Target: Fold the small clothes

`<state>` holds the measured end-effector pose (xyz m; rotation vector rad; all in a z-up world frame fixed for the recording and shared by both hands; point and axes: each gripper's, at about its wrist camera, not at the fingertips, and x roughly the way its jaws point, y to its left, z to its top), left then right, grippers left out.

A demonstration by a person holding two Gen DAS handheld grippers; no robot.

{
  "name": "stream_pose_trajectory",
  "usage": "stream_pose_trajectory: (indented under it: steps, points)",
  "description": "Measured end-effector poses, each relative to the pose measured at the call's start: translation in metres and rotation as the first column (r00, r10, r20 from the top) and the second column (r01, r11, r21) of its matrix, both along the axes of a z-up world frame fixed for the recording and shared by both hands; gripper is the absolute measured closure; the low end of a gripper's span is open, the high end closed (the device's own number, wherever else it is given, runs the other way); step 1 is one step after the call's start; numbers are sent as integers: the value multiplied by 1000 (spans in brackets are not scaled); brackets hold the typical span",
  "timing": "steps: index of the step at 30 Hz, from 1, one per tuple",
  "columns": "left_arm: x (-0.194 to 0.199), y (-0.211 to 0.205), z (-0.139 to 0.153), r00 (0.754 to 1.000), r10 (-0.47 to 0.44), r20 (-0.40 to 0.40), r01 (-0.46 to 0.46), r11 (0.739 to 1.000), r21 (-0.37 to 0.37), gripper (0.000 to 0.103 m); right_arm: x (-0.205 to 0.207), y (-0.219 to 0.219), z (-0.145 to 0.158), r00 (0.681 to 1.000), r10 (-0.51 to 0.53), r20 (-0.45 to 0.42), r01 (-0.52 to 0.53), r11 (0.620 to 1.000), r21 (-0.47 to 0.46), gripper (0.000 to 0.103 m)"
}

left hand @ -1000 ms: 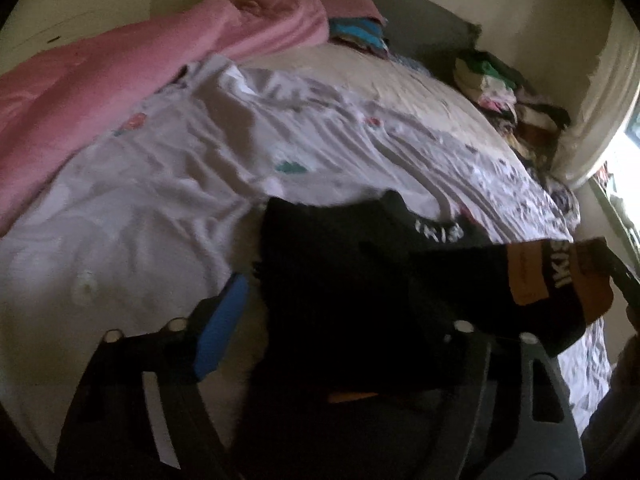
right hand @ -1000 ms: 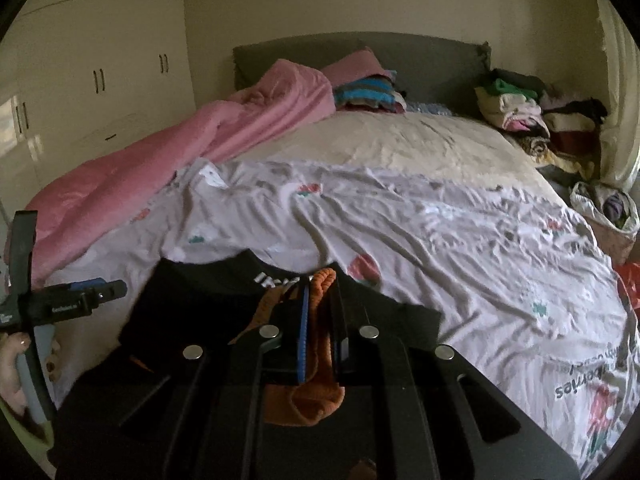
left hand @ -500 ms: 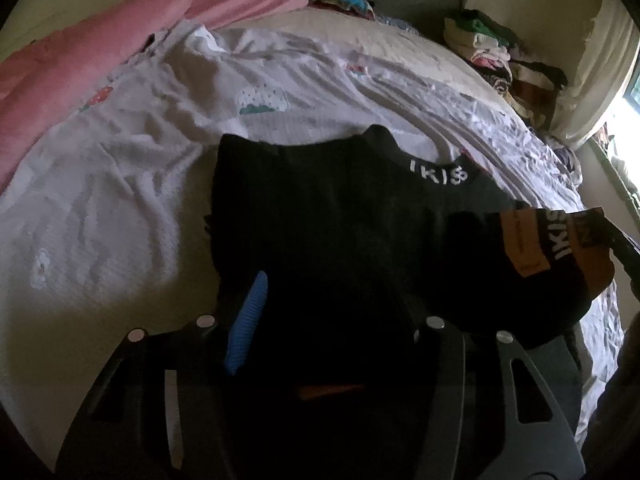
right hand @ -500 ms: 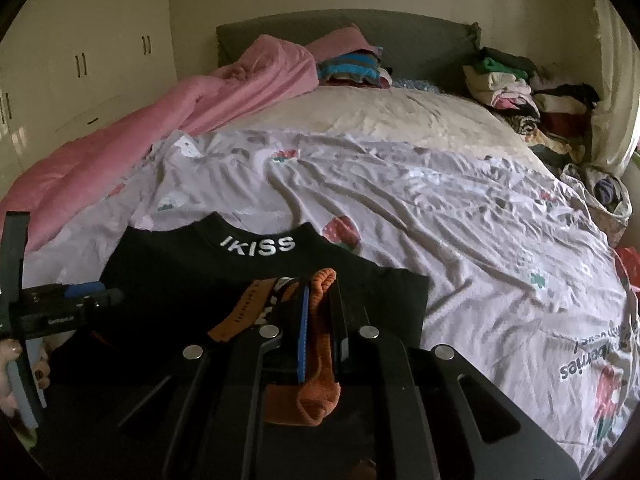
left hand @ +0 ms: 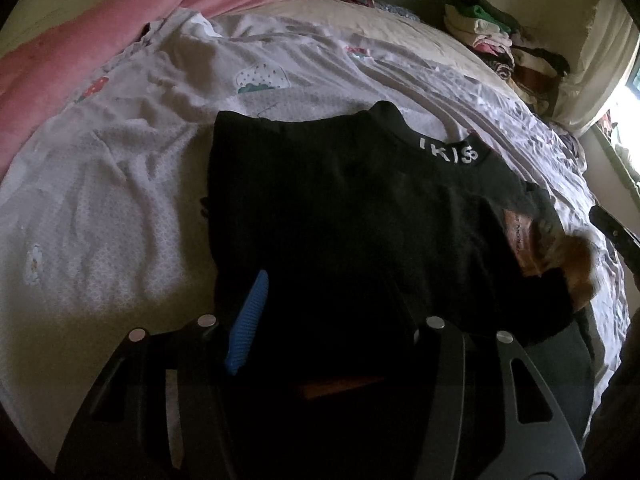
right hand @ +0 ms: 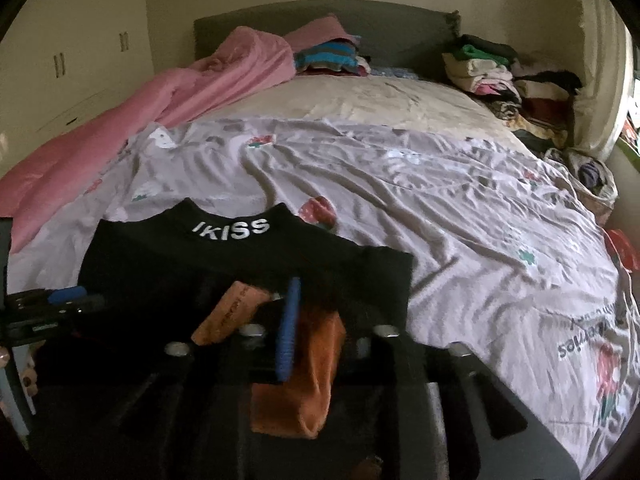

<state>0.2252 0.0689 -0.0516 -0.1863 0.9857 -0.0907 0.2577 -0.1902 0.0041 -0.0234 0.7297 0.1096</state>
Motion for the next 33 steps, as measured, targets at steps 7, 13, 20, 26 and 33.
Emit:
stream_pose_trajectory:
  steps: [7, 13, 20, 26, 33]
  points:
    - [-1, 0, -1, 1000, 0, 1, 0, 1000, 5, 56, -13, 6, -5, 999, 35, -14, -34, 999, 32, 67]
    - [-4, -2, -2, 1000, -12, 5, 12, 1000, 21, 56, -25, 32, -17, 992, 117, -50, -116, 993, 29, 67]
    - [-6, -3, -2, 1000, -23, 4, 23, 999, 38, 56, -34, 48, -31, 982, 167, -85, -165, 986, 28, 67]
    - [-10, -7, -1, 999, -42, 4, 41, 996, 73, 56, -24, 37, -66, 974, 94, -209, -101, 995, -26, 66]
    - [-19, -12, 3, 998, -57, 19, 55, 990, 128, 54, -37, 31, -57, 983, 84, -166, -81, 996, 27, 60]
